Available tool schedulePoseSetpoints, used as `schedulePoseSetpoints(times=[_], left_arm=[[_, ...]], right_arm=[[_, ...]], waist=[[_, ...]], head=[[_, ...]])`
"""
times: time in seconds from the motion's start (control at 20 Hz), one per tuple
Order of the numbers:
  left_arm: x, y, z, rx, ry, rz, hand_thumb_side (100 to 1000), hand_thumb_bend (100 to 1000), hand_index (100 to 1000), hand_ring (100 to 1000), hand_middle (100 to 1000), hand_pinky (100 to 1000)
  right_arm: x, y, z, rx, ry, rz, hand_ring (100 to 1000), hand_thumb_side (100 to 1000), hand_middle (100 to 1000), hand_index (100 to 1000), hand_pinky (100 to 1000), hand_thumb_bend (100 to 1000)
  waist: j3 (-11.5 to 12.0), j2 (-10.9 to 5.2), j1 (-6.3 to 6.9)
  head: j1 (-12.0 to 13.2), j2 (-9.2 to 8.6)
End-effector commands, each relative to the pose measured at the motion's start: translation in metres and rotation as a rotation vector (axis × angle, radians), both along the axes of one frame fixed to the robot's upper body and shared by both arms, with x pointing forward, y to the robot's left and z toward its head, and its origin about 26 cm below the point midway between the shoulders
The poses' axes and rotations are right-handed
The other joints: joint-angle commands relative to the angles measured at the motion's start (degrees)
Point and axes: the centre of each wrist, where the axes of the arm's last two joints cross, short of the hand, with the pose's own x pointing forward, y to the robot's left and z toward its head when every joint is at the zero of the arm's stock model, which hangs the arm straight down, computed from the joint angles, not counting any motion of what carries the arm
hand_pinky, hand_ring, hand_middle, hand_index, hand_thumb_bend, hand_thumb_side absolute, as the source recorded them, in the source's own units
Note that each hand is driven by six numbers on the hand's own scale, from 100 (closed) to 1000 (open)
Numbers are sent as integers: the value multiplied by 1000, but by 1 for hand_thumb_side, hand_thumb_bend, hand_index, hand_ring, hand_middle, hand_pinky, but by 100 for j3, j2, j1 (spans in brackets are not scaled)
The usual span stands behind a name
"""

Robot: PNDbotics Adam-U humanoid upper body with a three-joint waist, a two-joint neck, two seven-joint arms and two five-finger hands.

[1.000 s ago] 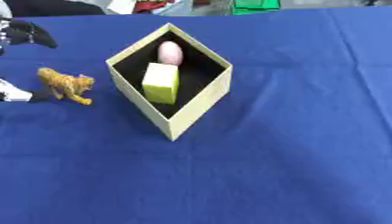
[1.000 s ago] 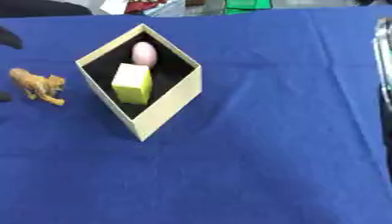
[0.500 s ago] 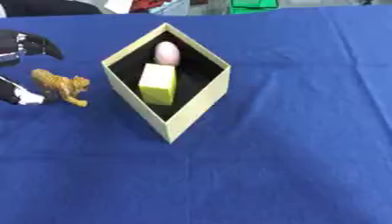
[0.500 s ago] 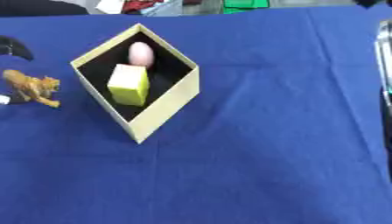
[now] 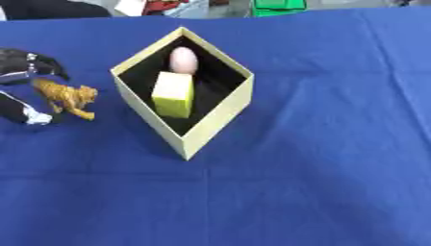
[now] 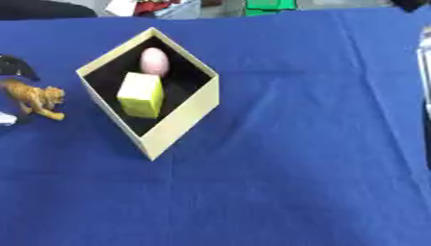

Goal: Pick up objects on the table and place them in the box.

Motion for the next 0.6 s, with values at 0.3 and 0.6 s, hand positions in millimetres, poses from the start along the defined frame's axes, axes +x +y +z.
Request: schedulePoseSetpoints(times=[0.3, 0.6], left_arm=[[-1, 7, 13, -5, -18, 30, 523, 287, 797, 779, 697, 764], [0, 5, 14, -32, -25, 28, 451, 100, 745, 742, 642, 742]], right_arm=[[-6, -2, 10, 14, -36, 14, 957, 690, 773, 884, 891, 100], [-6, -3, 9, 17, -28, 10, 960, 691, 775, 886, 892, 100]], waist=[[-12, -80, -2], [-18, -77, -9]], head=[[45, -112], [59, -109]])
